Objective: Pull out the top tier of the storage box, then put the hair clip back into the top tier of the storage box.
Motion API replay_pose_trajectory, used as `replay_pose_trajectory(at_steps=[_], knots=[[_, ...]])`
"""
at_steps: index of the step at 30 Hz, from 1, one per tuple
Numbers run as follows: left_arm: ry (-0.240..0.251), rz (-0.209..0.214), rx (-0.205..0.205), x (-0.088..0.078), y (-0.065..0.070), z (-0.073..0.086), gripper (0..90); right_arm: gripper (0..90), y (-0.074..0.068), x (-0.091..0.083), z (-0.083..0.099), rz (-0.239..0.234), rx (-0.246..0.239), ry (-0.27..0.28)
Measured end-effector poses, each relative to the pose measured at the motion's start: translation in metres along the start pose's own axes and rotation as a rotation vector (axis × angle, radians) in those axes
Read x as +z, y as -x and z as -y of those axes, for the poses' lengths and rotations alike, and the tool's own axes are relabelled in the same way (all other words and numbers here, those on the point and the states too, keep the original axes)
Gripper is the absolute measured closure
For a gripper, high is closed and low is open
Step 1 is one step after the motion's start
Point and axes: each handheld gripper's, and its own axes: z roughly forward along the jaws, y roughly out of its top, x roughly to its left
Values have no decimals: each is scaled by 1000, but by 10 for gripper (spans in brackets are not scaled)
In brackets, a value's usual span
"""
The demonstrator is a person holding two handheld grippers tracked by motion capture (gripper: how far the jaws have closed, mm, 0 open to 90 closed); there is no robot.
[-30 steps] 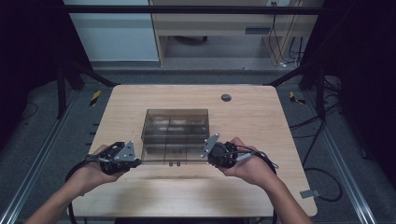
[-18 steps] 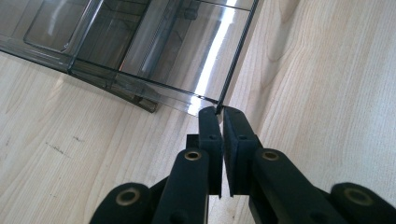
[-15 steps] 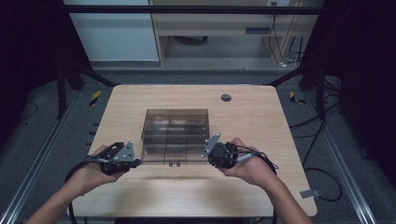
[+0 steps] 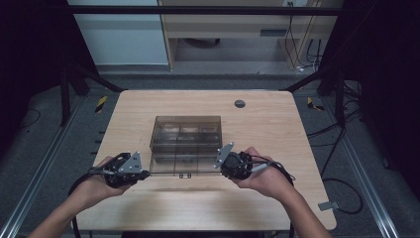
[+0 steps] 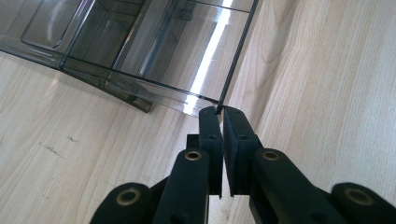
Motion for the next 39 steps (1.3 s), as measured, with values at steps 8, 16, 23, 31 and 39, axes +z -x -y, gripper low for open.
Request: replay_pose_trajectory(at_steps=[8, 16, 23, 31, 39], knots=[[45, -13, -21, -3, 0, 9, 635, 787, 1, 3, 9, -16, 35, 8], [74, -85, -154, -1, -7, 27, 217, 715, 2, 0, 26, 9, 64, 2], [157, -193, -285, 1, -17, 51, 95, 544, 7, -4, 46, 39, 144, 1], [250, -293, -449, 1, -25, 70, 92, 247, 11, 1, 73, 121, 254, -35], [249, -388, -552, 8, -24, 68, 95, 142, 27, 2, 105, 173, 491, -66]])
